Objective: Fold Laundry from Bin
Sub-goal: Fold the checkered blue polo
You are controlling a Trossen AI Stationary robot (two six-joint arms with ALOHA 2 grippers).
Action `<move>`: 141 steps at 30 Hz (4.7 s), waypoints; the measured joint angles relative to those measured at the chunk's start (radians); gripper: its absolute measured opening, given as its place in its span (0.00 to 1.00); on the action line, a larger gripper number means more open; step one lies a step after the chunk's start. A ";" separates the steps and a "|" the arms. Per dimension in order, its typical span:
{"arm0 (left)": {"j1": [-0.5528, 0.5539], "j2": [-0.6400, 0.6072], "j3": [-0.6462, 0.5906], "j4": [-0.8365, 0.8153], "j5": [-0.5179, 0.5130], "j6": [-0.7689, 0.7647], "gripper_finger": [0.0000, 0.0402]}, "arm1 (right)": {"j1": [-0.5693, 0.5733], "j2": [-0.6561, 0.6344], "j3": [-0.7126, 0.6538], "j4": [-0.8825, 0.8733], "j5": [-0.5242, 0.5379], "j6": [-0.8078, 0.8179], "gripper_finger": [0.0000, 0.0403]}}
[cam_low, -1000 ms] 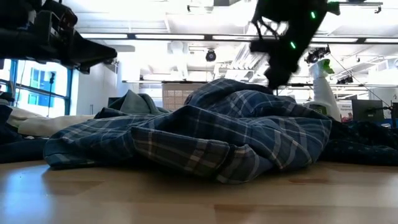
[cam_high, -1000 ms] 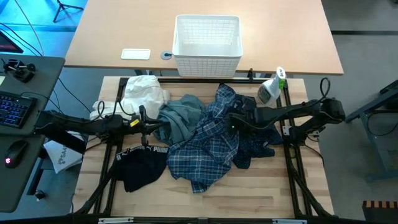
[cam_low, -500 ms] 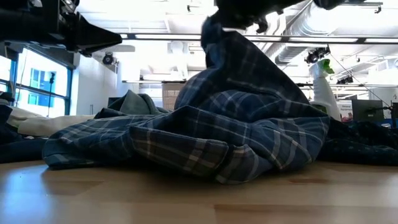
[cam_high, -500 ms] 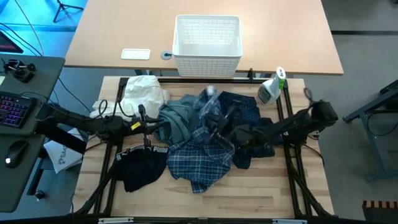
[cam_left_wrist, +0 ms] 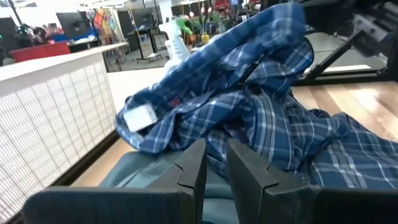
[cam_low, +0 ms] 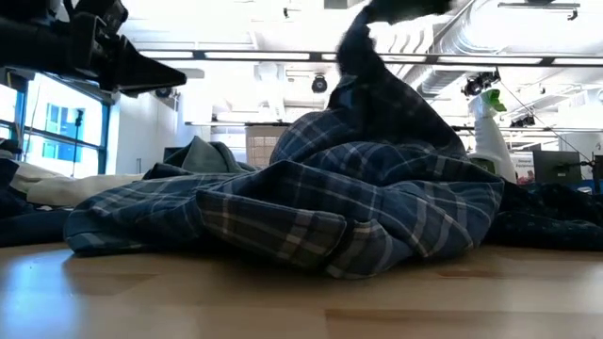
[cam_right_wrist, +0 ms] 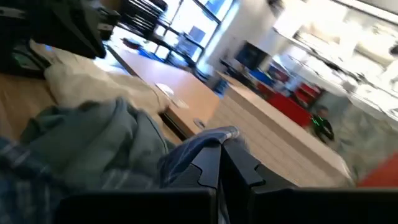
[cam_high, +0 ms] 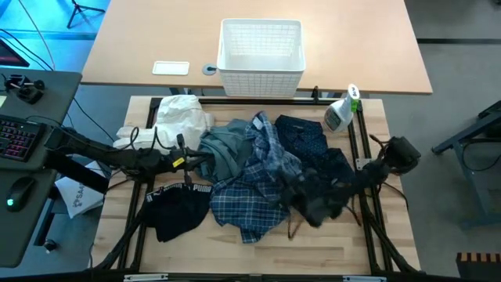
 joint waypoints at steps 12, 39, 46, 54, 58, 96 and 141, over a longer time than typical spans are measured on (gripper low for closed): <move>0.000 0.071 0.000 0.007 0.000 -0.068 0.13 | 0.233 -0.024 -0.002 -0.083 0.067 0.427 0.29; 0.035 0.897 0.752 -0.141 0.088 0.240 0.15 | 0.128 -0.345 -0.004 -1.947 -0.706 2.282 0.41; 0.052 1.186 1.139 -0.360 0.124 0.338 0.34 | 0.137 -0.318 -0.003 -1.979 -0.729 2.299 0.41; 0.070 1.450 1.423 -0.393 -0.011 0.470 0.53 | 0.191 -0.203 -0.003 -1.976 -0.737 2.343 0.41; 0.086 1.533 1.486 -0.431 -0.125 0.538 0.51 | 0.230 -0.160 -0.003 -1.967 -0.748 2.403 0.41; 0.010 0.031 0.316 -0.643 -0.156 0.149 0.00 | -0.252 -0.082 0.180 -1.369 -0.715 1.294 0.47; -0.381 0.459 0.764 -0.895 -0.280 -0.131 0.01 | -0.188 -0.026 0.227 -0.898 -0.979 0.874 0.46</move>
